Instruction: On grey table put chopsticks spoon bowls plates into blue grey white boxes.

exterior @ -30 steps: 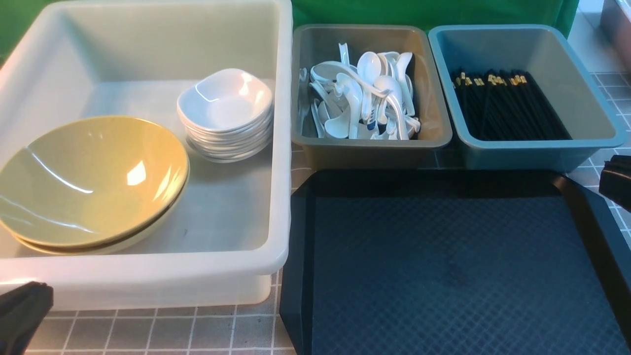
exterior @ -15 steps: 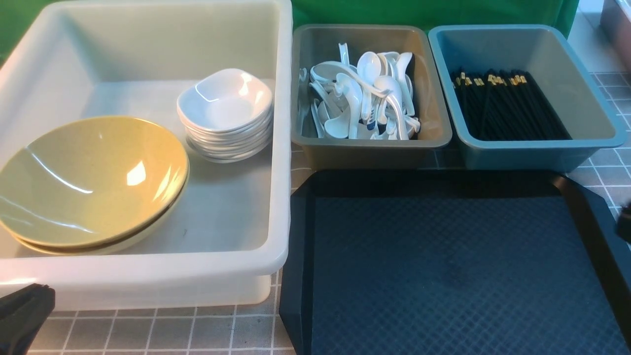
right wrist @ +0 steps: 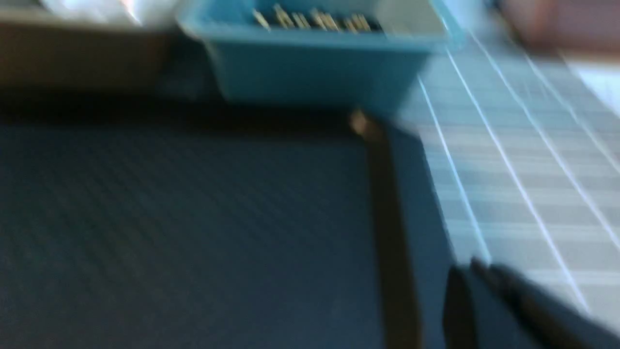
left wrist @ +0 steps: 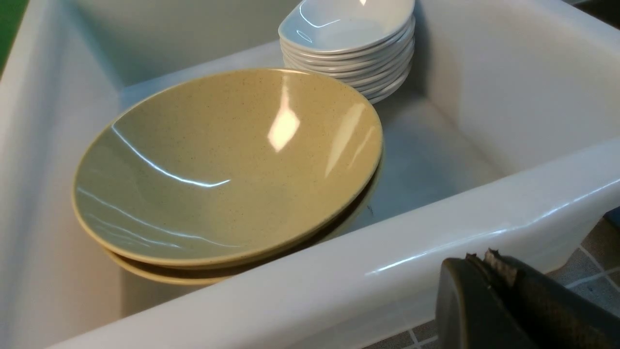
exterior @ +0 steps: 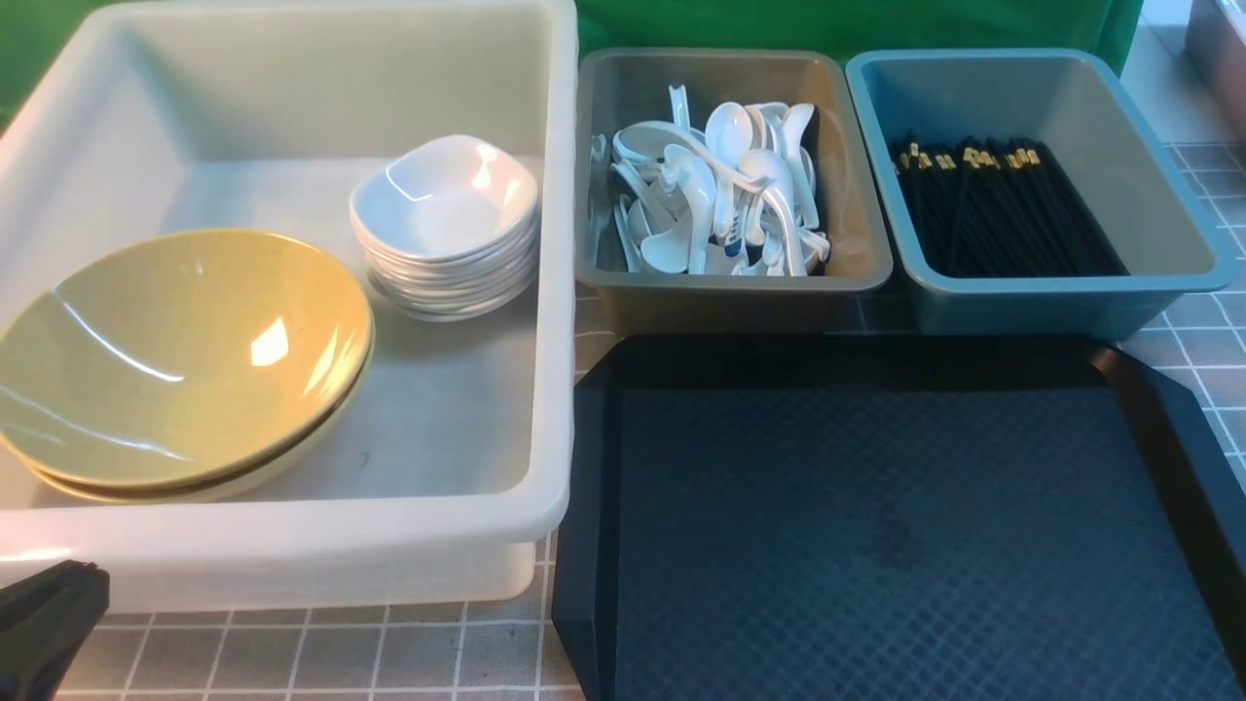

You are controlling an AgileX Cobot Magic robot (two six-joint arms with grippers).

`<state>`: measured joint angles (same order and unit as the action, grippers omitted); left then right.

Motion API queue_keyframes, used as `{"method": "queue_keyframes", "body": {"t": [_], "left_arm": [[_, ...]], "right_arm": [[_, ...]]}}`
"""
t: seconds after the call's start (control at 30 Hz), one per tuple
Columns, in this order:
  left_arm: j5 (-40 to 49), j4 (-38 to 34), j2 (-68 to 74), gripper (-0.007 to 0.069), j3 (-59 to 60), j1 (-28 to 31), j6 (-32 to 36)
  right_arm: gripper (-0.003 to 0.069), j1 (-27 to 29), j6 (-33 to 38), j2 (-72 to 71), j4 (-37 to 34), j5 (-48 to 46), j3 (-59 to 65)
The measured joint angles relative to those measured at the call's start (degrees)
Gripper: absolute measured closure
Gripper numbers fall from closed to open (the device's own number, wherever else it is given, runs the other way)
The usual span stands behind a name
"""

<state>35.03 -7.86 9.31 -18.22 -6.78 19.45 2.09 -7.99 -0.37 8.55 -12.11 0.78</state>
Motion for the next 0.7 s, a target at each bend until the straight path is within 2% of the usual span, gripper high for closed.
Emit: {"method": "queue_keyframes", "body": {"t": [0.17, 0.7], "left_arm": [[-0.1, -0.1, 0.0, 0.0635, 0.1, 0.0, 0.0], [-0.1, -0.1, 0.0, 0.0635, 0.1, 0.0, 0.0]], "right_arm": [[0.066, 0.2, 0.3, -0.2, 0.0, -2.8, -0.4], [0.066, 0.2, 0.3, -0.2, 0.0, -3.0, -0.4]]}}
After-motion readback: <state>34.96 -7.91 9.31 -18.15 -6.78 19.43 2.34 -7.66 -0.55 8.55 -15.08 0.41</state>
